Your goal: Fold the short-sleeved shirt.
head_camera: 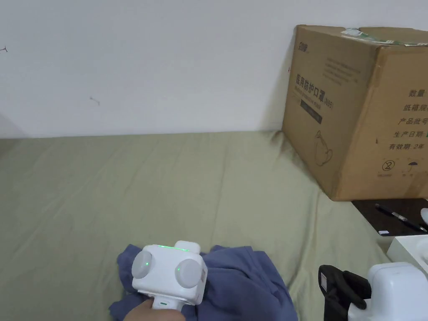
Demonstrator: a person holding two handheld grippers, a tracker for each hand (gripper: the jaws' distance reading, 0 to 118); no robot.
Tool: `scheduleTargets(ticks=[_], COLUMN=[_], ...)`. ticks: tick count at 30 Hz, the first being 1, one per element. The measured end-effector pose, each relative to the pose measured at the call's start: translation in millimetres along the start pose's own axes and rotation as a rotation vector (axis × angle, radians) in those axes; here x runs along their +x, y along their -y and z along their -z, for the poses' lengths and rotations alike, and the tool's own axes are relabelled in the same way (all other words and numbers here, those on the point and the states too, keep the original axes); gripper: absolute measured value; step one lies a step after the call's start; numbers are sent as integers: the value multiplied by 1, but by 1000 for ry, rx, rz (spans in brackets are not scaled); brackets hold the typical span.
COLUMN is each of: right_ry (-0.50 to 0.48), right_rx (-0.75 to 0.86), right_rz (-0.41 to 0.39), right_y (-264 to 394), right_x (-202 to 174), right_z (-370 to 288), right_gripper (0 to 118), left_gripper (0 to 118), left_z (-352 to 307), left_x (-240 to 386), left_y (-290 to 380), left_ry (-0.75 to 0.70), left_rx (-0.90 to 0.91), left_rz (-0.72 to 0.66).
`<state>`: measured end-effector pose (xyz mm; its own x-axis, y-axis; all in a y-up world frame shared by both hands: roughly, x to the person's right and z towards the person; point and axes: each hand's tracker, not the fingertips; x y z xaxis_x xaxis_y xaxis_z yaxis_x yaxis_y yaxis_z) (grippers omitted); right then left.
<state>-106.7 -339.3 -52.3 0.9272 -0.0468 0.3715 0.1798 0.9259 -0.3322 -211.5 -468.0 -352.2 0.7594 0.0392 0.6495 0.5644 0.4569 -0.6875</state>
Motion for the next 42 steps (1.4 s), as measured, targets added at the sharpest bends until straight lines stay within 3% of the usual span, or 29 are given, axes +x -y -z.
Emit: scheduleTargets(ticks=[1,2,3,4,11,15,17,18,19,20,21,27,32,37,42], right_ry=[-5,-9,-12,-15,-39,-24,-10,-10,-11,-6,0,-1,-13,-26,-64], right_rx=[-9,-17,-21,-24,34,150,211,238,260,264,268,271,241,201,161], right_rz=[3,7,13,21,67,56,63,65,66,57,49,5,5,21,7], right_y=[1,3,3,4,-5,-8,-5,-3,0,3,5,8,3,-3,2], right_x=[-1,-2,-3,-4,-11,-20,-26,-28,-31,-35,-39,-53,-57,-56,-52], right_z=[3,5,6,6,-14,-31,-40,-43,-46,-49,-51,-55,-52,-44,-14], right_gripper=[0,0,0,0,0,0,0,0,0,0,0,0,0,0,0], left_gripper=[46,86,107,116,117,117,111,97,71,26,1,0,0,0,0], left_z=[-1,-5,-15,-25,-180,-244,-265,-271,-276,-278,-277,-269,-276,-237,-111], left_x=[-5,-9,-15,-22,-66,-76,-75,-75,-75,-75,-75,-75,-84,-121,-152], left_y=[1,1,2,1,50,102,134,147,159,170,178,207,173,51,-47], left_ry=[14,31,49,63,290,125,-20,-62,-93,-113,-136,-193,-184,-59,34], left_rx=[1,3,13,31,486,673,794,825,843,836,817,846,847,485,119], left_rz=[-9,-14,-27,-44,-169,-159,-155,-153,-156,-175,-211,-210,-198,-177,-222])
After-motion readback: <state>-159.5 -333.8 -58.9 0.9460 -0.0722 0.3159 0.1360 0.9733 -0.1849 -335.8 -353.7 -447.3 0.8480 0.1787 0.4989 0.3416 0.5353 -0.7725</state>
